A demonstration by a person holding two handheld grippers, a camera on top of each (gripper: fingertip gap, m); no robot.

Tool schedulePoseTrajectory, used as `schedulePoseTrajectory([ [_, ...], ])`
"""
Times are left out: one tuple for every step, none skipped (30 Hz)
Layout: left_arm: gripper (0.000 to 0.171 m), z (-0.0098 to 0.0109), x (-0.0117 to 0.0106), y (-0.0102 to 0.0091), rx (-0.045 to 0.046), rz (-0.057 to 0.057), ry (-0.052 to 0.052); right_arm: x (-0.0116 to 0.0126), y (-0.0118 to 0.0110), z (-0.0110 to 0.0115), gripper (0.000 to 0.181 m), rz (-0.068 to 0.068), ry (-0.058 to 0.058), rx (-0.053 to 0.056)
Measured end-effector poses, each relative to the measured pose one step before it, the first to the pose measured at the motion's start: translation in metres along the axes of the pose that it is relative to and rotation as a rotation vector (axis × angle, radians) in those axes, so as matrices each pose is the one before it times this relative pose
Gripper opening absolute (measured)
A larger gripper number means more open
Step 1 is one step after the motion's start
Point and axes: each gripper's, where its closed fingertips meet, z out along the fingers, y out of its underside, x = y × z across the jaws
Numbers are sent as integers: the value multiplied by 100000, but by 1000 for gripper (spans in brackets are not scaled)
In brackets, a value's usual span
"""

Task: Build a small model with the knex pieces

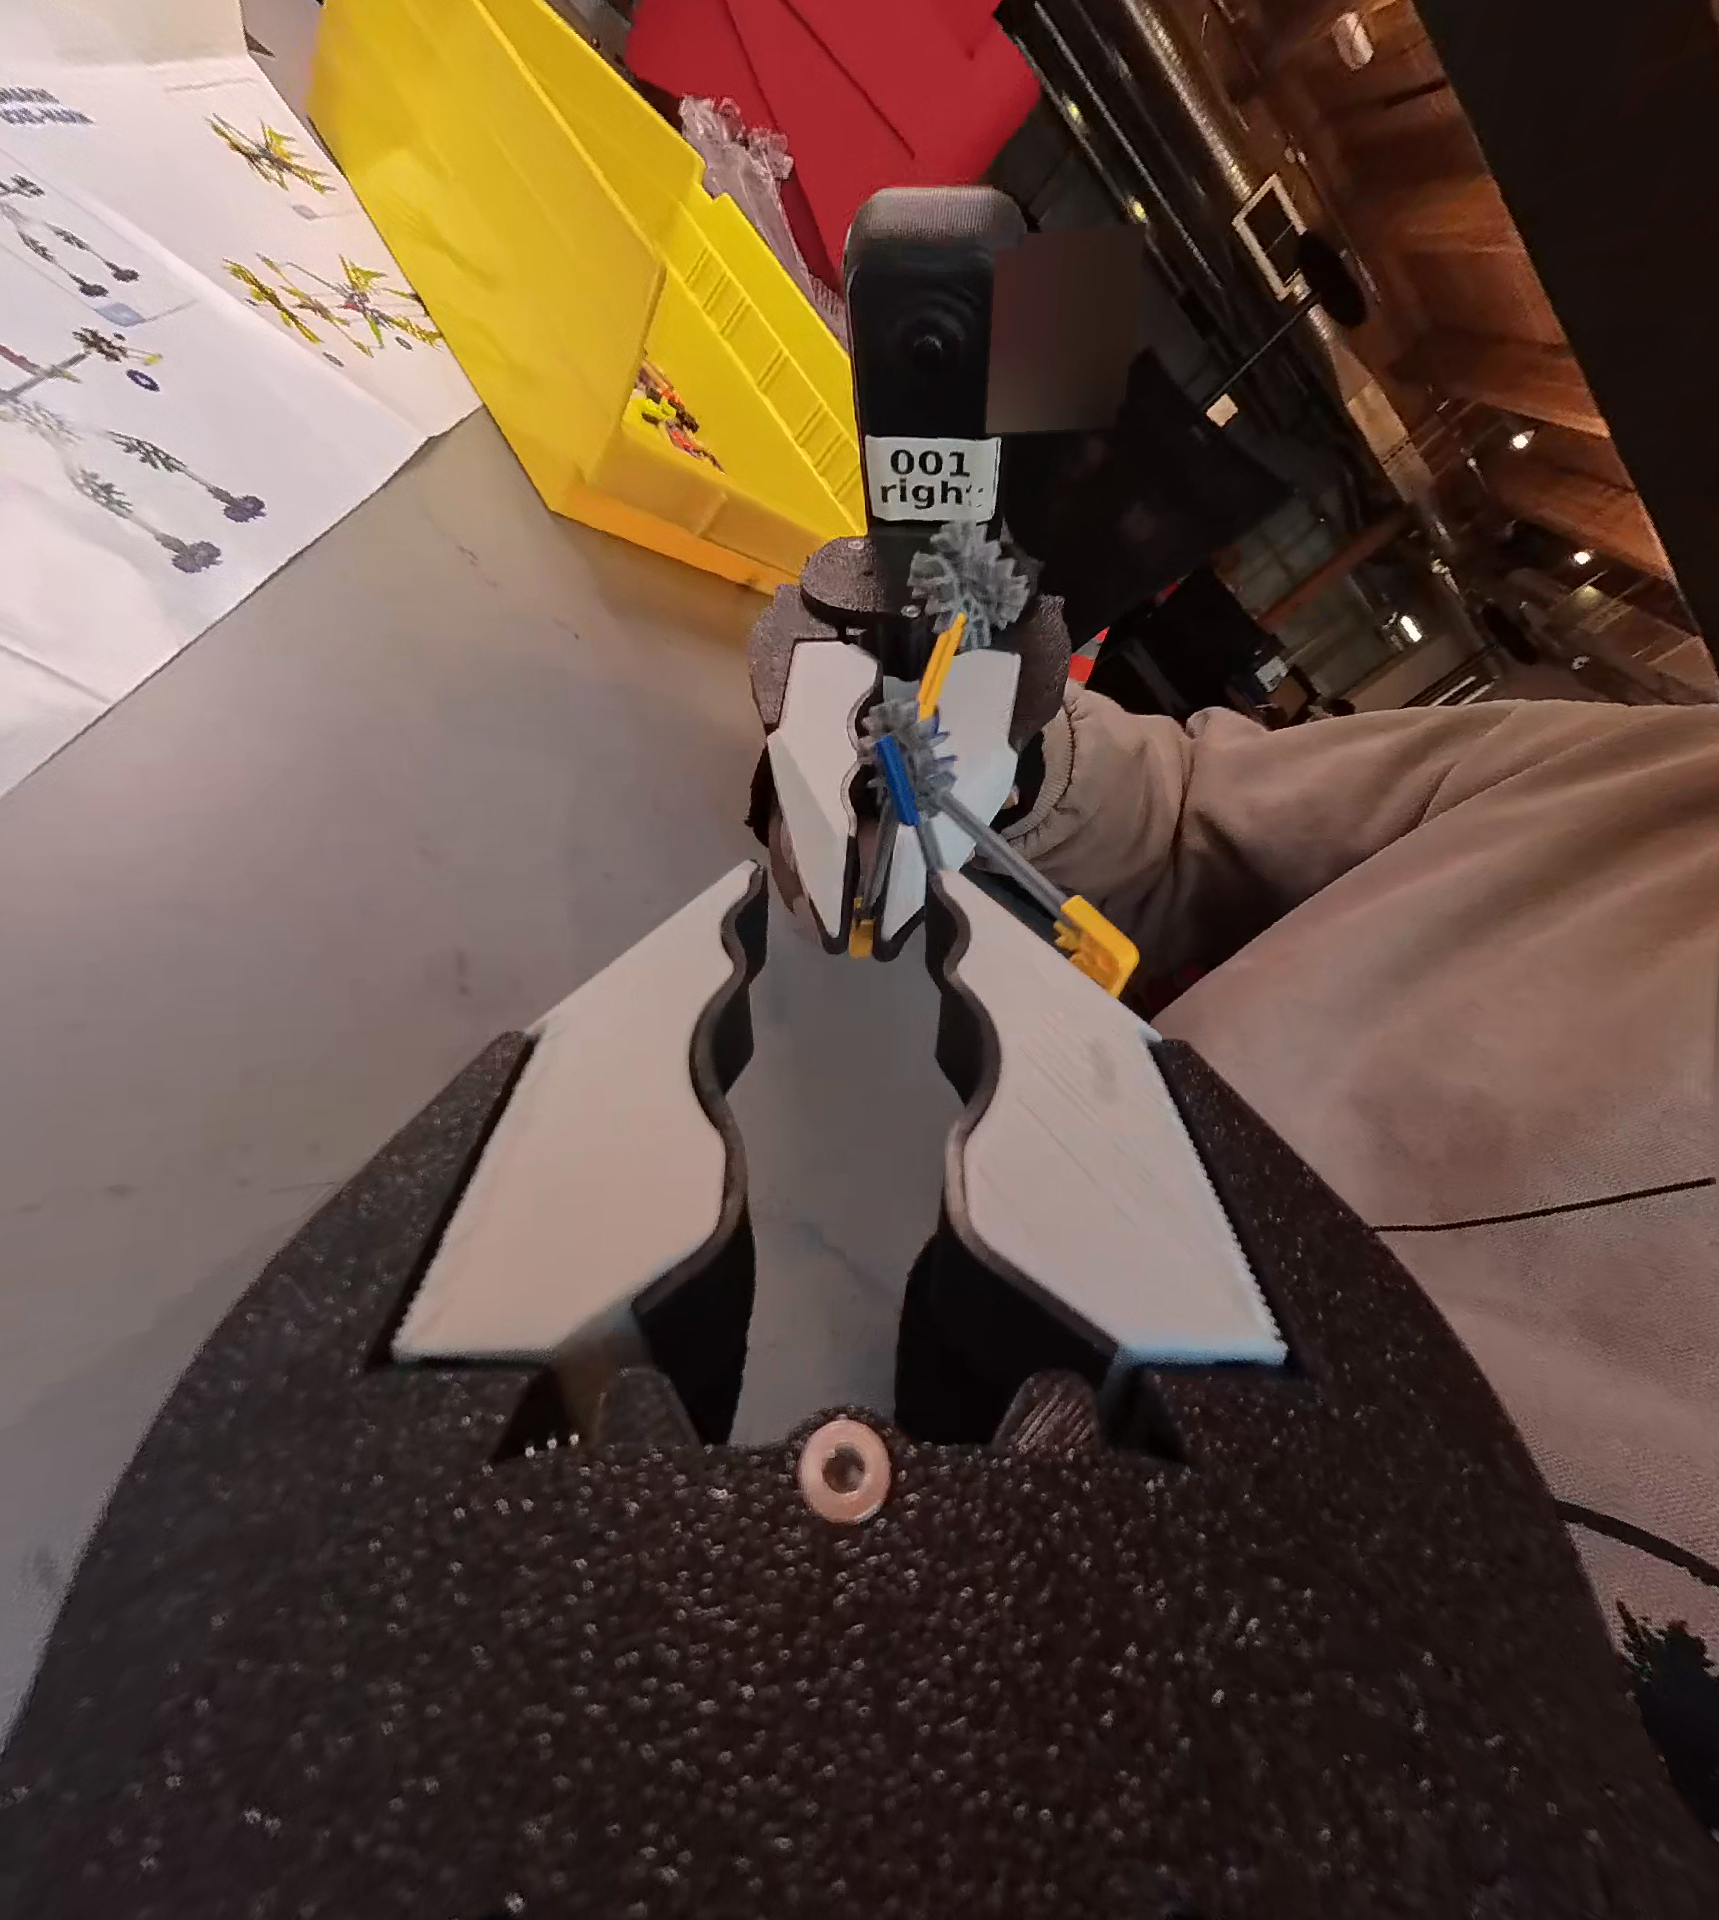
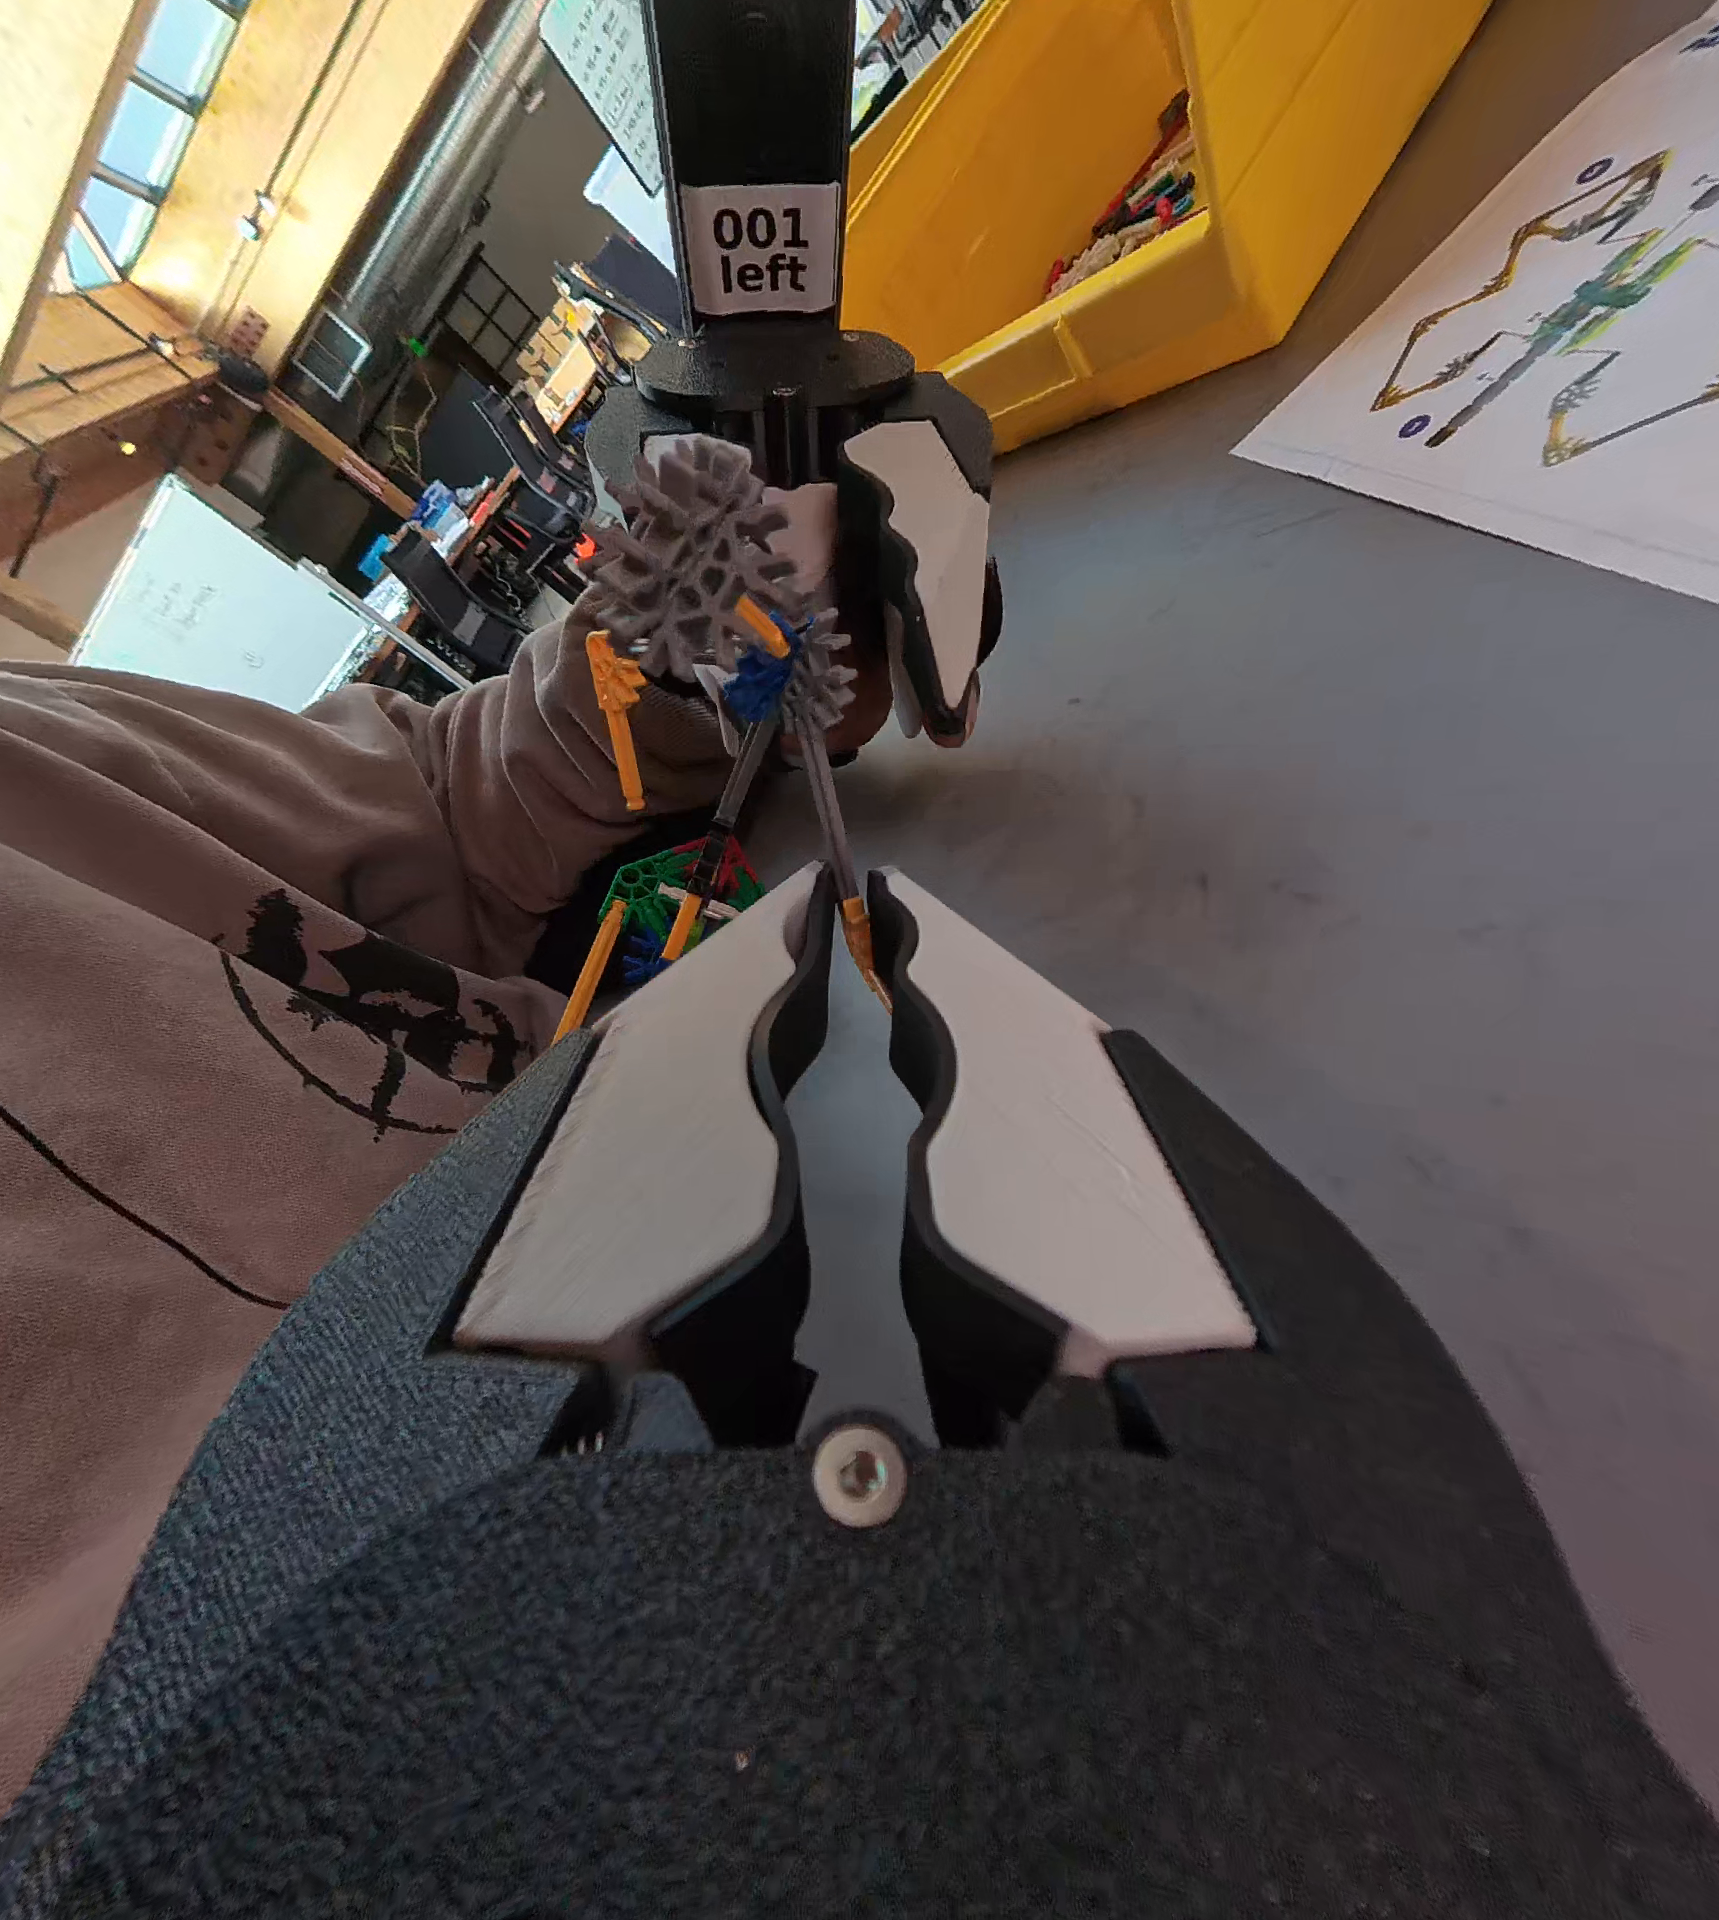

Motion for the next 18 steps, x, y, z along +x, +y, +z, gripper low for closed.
schedulePoseTrajectory([
  [33, -319, -32, -390, 2354, -1632, 1298, 144, 150, -45, 4, -527, 621, -841],
  [33, -412, -304, -391, 2233, -1596, -232, -39, 97, -71, 4, -1084, -501, -407],
  [33, -488, -609, -298, 1559, -298, -2066, -201, 72, -77, 4, 115, -1662, -470],
  [33, -485, -584, -233, 1375, 996, -2280, -58, 119, -51, 4, 1085, -810, -947],
  [34, -399, -248, -313, 1692, 893, -930, 278, 161, -9, 4, 884, 1360, -1220],
  [35, -209, 262, -407, 1998, 497, 1223, 476, 215, 36, 4, 463, 2787, -1363],
  [35, 34, 561, -358, 1595, 734, 2279, 501, 252, 83, 4, 812, 2955, -1740],
  [37, 288, 509, -91, -8, 1415, 1289, 401, 257, 102, 4, 978, 2469, -1893],
  [40, 500, 285, 262, -2066, 2207, -197, 299, 144, 98, 4, 810, 2010, -1405],
  [42, 634, 100, 470, -3382, 2606, -1250, 189, 28, 105, 4, 570, 1468, -750],
  [43, 673, -116, 495, -3602, 2464, -2207, 54, -3, 98, 4, 72, 804, -578],
  [42, 659, -390, 369, -3229, 2054, -3595, -45, -10, 97, 4, -780, 377, -307],
  [41, 593, -716, 269, -2937, 1489, -5173, -32, 46, 93, 4, -1216, 474, -577],
  [37, 534, -790, 205, -2579, 1142, -4858, 86, 180, 88, 4, -1340, 1244, -1364],
  [28, 461, -468, 130, -1764, 728, -2075, 298, 217, 70, 5, -1758, 2492, -1397],
  [26, 370, -159, 127, -1369, -433, 436, 367, 342, 23, 5, -2188, 2645, -2106],
  [20, 256, -238, 198, -1567, -1284, 260, 370, 384, -42, 5, -2676, 2551, -2250],
  [16, 133, -432, 259, -1429, -923, -1185, 543, 209, -157, 14, -2944, 3462, -1300],
])
